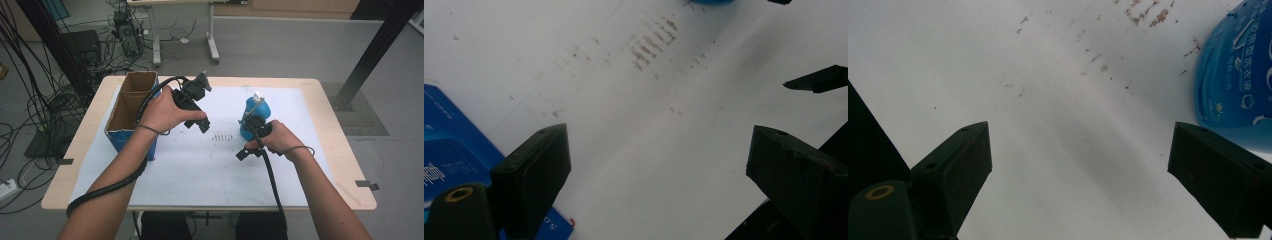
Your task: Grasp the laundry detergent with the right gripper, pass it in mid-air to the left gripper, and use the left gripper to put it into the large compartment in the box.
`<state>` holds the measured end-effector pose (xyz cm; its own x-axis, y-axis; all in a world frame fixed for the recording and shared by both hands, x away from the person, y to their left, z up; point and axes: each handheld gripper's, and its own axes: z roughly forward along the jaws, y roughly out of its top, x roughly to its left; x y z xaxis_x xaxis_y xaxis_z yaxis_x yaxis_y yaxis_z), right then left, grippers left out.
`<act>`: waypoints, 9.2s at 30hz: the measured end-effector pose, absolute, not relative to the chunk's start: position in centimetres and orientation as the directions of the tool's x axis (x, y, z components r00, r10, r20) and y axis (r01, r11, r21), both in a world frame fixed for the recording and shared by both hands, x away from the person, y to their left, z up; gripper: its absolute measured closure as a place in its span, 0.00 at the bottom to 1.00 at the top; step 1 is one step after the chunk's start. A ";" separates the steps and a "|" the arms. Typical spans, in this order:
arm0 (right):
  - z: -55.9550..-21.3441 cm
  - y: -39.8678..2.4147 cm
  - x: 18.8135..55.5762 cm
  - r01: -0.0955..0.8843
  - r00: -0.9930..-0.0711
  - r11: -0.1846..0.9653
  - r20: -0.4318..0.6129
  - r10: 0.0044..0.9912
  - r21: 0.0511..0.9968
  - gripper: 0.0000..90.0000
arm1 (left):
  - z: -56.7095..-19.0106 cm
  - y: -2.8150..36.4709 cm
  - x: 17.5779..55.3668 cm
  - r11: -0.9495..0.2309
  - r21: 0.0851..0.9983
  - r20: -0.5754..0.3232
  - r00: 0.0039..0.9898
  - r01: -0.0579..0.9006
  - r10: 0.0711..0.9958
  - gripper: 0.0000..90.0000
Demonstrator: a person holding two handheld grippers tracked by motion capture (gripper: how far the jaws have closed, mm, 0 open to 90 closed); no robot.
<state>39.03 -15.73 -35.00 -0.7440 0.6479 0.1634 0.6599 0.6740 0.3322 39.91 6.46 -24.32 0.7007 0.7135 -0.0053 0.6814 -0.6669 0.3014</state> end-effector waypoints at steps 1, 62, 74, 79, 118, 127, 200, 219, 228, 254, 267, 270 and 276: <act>-35.0 -15.7 39.0 0.660 -0.744 0.674 0.163 0.648 0.332 0.11 | -24.3 6.5 39.9 -0.667 0.301 -0.005 0.701 0.681 0.713 0.12; -38.8 -23.1 36.9 0.725 -0.633 0.515 0.149 0.759 0.458 0.08 | -30.3 10.0 37.0 -0.482 0.493 -0.157 0.619 0.725 0.770 0.12; -39.8 -23.6 37.1 0.725 -0.613 0.481 0.144 0.777 0.493 0.05 | -30.5 9.8 36.6 -0.468 0.525 -0.158 0.622 0.711 0.767 0.12; -40.4 -23.8 37.2 0.723 -0.607 0.470 0.140 0.782 0.507 0.05 | -30.7 9.8 36.5 -0.467 0.524 -0.165 0.623 0.712 0.765 0.12; -42.6 -23.9 38.7 0.571 -0.613 0.345 0.107 0.783 0.745 0.04 | -31.0 10.0 36.2 -0.424 0.536 -0.229 0.609 0.730 0.759 0.10; -42.7 -23.9 38.9 0.520 -0.620 0.313 0.099 0.778 0.795 0.04 | -31.0 9.9 36.1 -0.425 0.536 -0.226 0.609 0.729 0.760 0.10; -44.3 -21.7 42.0 0.274 -0.613 0.107 0.089 0.785 0.956 0.04 | -29.8 10.5 35.7 -0.420 0.567 -0.232 0.627 0.709 0.744 0.10; -44.0 -21.8 41.9 0.269 -0.610 0.096 0.092 0.787 0.958 0.04 | -29.6 10.3 35.4 -0.422 0.571 -0.238 0.633 0.705 0.736 0.10; -44.0 -21.9 42.0 0.267 -0.609 0.092 0.094 0.788 0.959 0.04 | -29.5 10.2 35.3 -0.418 0.573 -0.248 0.635 0.705 0.731 0.10; -44.0 -21.9 41.9 0.269 -0.606 0.086 0.099 0.789 0.959 0.05 | -29.8 10.0 35.4 -0.424 0.563 -0.244 0.632 0.710 0.735 0.10; -44.0 -21.9 41.9 0.271 -0.607 0.086 0.100 0.789 0.959 0.05 | -29.7 10.0 35.3 -0.435 0.554 -0.230 0.632 0.710 0.740 0.11; -44.0 -21.8 41.9 0.266 -0.608 0.086 0.098 0.788 0.960 0.05 | -29.7 10.0 35.4 -0.439 0.548 -0.228 0.632 0.712 0.741 0.11; -44.1 -21.8 42.0 0.268 -0.606 0.084 0.100 0.789 0.960 0.05 | -29.7 10.0 35.5 -0.438 0.545 -0.228 0.630 0.714 0.742 0.11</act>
